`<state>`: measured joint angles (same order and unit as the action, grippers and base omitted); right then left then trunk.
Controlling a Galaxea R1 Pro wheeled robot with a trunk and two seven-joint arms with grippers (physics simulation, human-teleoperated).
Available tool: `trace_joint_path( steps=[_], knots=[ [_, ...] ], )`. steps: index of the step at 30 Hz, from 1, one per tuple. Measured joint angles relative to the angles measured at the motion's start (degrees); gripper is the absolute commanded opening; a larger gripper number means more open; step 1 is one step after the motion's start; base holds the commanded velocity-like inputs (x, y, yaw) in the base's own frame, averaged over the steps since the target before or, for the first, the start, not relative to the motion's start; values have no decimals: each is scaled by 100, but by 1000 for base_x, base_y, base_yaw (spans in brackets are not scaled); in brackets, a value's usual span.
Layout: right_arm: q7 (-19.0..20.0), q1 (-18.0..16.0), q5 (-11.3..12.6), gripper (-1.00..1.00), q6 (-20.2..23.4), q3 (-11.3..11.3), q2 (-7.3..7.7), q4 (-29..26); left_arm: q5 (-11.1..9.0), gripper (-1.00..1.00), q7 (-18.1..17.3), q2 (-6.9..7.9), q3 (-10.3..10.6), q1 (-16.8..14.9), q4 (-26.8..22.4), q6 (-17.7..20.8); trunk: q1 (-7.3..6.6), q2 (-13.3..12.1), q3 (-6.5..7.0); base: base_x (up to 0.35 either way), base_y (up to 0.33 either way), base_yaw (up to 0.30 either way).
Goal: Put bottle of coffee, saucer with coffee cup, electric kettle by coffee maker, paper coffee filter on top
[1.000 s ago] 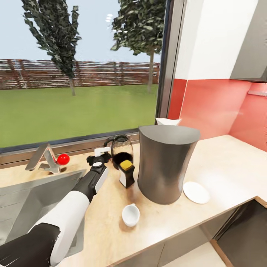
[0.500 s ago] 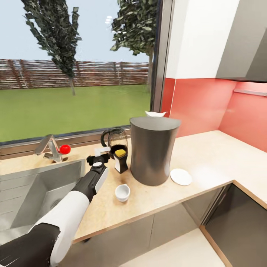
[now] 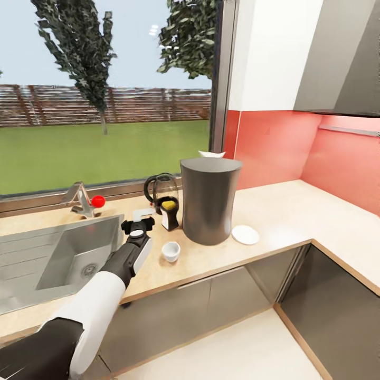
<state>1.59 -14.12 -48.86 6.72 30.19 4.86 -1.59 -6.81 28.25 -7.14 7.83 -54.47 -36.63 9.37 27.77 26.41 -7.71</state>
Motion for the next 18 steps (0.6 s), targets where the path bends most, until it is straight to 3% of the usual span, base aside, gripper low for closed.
trace_joint_path(
  steps=[9, 12, 15, 17, 18],
  knots=[
    [0, 0, 4, 100, 0, 3, -1, -6, -6, 100, 0, -3, 8, 17, -4, -2, 0, 0, 0, -334, -1, 0],
    [0, 0, 10, 100, -6, 4, -1, -8, -13, 100, 1, -15, 10, 625, -450, -219, 0, 0, -1, -336, 0, 0],
    [0, -2, 12, 100, -8, 6, -8, -8, -24, 100, 0, -19, 45, 1462, -1149, -548, 0, 0, -2, -337, 0, 0],
    [0, -1, 13, 100, -10, 5, -8, -8, -23, 100, 5, -12, 192, 2027, -1626, -683, -1, 0, -1, -332, 0, 0],
    [0, 0, 13, 100, -12, 2, -13, -9, 1, 100, 14, -7, 348, 2496, -1972, -913, -1, 2, -1, -315, 0, 0]
  ],
)
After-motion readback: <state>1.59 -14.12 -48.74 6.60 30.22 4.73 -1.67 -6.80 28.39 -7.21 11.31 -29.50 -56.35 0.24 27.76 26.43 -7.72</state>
